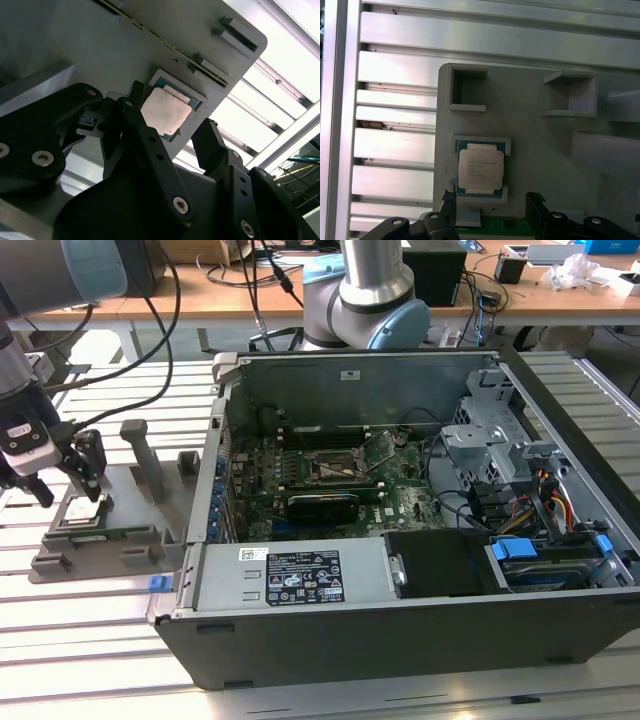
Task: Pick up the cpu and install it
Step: 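Pick up the cpu and move it towards the insertion slot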
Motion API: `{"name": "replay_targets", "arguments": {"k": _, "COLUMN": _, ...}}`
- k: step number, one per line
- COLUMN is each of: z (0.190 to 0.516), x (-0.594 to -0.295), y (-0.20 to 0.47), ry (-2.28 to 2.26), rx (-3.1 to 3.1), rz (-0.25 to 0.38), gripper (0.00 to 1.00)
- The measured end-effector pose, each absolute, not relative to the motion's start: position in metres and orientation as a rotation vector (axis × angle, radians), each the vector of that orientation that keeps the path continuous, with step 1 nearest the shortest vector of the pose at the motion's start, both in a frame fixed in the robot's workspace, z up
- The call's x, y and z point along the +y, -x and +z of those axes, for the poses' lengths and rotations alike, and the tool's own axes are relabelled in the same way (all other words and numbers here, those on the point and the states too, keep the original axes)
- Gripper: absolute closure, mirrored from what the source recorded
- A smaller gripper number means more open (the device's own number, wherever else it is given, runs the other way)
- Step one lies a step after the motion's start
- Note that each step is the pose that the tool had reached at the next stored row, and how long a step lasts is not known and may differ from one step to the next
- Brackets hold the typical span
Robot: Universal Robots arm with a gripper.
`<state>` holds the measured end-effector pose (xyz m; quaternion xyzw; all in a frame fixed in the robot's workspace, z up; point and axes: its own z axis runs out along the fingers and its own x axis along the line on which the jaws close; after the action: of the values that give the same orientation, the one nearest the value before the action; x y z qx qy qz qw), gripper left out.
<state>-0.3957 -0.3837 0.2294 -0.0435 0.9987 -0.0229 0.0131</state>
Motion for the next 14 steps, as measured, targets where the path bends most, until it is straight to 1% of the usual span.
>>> {"name": "replay_targets", "arguments": {"k": 14, "z": 0.2195, "x": -0.3837, "y": 0.3958, "ry": 0.136, "rx": 3.112, "rz": -0.072, "gripper": 0.34}}
